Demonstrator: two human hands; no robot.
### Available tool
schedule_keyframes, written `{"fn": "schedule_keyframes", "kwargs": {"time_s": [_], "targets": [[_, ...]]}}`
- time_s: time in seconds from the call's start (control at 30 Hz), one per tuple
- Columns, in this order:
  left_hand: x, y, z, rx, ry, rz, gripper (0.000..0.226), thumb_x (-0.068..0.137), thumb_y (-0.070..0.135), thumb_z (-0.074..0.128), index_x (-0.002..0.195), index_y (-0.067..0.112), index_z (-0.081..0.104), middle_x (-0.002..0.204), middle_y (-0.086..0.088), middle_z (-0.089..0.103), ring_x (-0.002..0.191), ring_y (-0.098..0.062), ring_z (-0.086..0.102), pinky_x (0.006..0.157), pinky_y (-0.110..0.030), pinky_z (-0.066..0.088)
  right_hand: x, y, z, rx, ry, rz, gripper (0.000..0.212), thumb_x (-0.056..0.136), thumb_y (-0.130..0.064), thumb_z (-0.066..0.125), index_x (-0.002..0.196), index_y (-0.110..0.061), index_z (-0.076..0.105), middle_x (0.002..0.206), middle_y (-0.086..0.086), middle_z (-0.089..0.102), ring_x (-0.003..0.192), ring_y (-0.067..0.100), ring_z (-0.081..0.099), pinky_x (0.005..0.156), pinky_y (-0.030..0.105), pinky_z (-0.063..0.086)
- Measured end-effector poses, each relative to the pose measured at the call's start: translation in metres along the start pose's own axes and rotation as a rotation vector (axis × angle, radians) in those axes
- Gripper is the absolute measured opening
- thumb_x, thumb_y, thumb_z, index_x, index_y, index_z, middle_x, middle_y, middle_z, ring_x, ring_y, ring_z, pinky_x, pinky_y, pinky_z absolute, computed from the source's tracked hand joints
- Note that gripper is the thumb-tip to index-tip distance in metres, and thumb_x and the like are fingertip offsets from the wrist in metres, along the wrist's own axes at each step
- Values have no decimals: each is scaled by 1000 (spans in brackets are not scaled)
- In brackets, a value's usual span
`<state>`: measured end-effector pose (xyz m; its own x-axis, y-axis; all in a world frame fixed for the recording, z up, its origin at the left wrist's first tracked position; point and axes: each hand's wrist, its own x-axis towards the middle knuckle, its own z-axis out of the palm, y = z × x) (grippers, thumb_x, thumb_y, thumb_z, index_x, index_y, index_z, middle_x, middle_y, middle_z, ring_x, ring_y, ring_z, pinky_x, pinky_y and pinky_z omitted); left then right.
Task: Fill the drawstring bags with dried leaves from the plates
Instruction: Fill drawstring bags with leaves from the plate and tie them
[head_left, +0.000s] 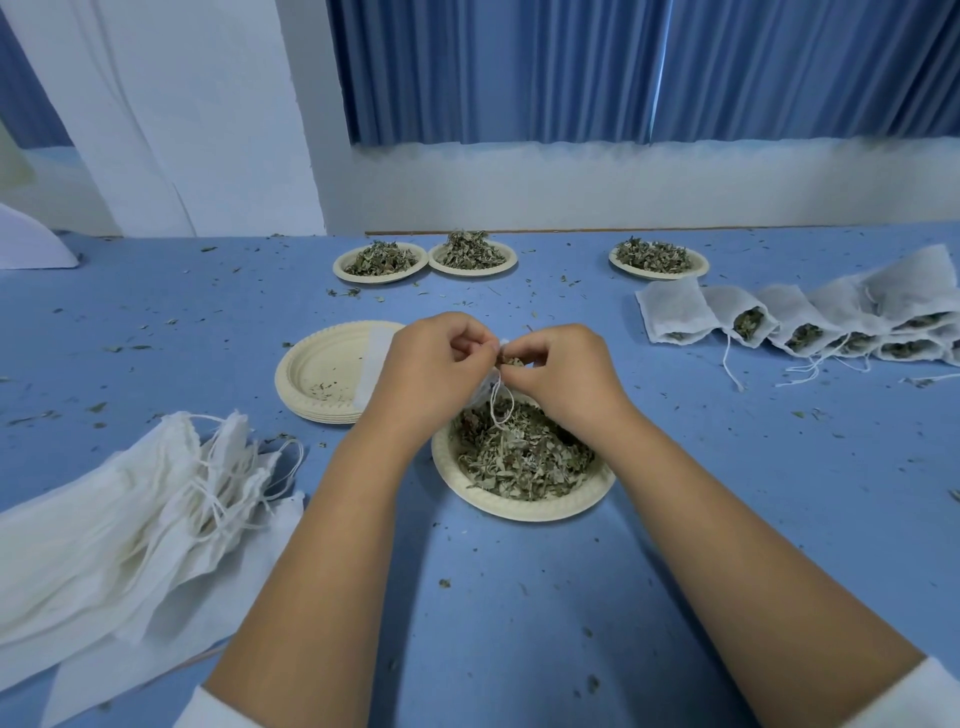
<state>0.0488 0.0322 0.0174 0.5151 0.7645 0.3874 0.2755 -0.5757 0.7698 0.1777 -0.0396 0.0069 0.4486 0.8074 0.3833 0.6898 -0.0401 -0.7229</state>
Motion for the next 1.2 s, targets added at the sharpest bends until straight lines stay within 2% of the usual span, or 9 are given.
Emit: {"fn": "schedule_keyframes", "kwargs": {"time_s": [0.23, 0.37, 0.43, 0.57, 0.77, 0.9, 0.97, 1.07, 1.2], "targets": [[1, -3, -1, 7, 31, -18, 8, 90, 19, 67, 83, 20, 70, 71, 11, 63, 62, 3, 55, 64, -12, 45, 0, -4, -7, 268, -63, 182, 30, 75, -8, 81, 99, -15, 65, 80, -3, 72, 62, 3, 64, 60, 17, 52], [1, -2, -4, -18, 58, -36, 7, 89, 19, 67, 85, 18, 72, 74, 8, 66, 71, -8, 62, 72, -25, 52, -1, -7, -11, 384, -84, 174, 19, 80, -4, 76, 98, -7, 71, 89, 10, 74, 77, 16, 71, 79, 30, 58], [0, 0, -5, -46, 49, -44, 8, 90, 18, 67, 83, 21, 71, 76, 5, 68, 76, -12, 66, 75, -29, 55, -2, -7, -11, 346, -66, 133, 11, 85, -6, 72, 96, -8, 75, 85, 7, 75, 76, 16, 72, 78, 30, 58], [-2, 6, -5, -126, 4, -35, 14, 91, 14, 65, 80, 22, 69, 79, -1, 70, 79, -21, 68, 81, -41, 57, -2, -5, -7, 183, -18, 26, 13, 85, -8, 70, 80, -18, 76, 54, -24, 62, 49, -7, 54, 53, 6, 38], [-3, 6, -5, -160, -43, -12, 14, 92, 13, 65, 81, 22, 68, 75, 5, 67, 69, -11, 62, 77, -32, 56, -1, -4, -3, 148, 12, -8, 28, 76, -7, 76, 65, -31, 67, 53, -29, 60, 52, -12, 53, 54, 3, 37], [-2, 4, -5, -171, -38, -4, 15, 92, 12, 64, 81, 22, 67, 75, 5, 67, 69, -11, 62, 75, -30, 55, -2, -4, -5, 86, -1, -72, 19, 76, -16, 80, 70, -32, 71, 67, -12, 57, 57, -8, 49, 57, 8, 36], [-2, 4, -5, -183, -57, 7, 15, 92, 13, 64, 81, 22, 67, 74, 7, 67, 69, -9, 62, 73, -28, 53, -1, -4, -5, 68, -50, -78, 14, 77, -15, 78, 69, -25, 74, 61, -8, 52, 52, 2, 43, 54, 15, 33], [-3, 4, -5, -183, -95, 22, 12, 93, 14, 63, 83, 21, 68, 75, 7, 67, 66, -6, 62, 66, -23, 50, -2, -5, -2, -7, -149, -67, 41, 78, -8, 71, 47, -27, 54, 42, -11, 40, 45, 6, 34, 50, 25, 28], [-1, 3, -5, -145, -23, 21, 16, 92, 14, 63, 80, 24, 66, 75, 10, 67, 65, 1, 59, 64, -15, 46, -3, -7, -2, -3, -231, -99, 47, 87, -8, 61, 48, -34, 57, 41, -15, 47, 42, 2, 41, 46, 15, 28]]}}
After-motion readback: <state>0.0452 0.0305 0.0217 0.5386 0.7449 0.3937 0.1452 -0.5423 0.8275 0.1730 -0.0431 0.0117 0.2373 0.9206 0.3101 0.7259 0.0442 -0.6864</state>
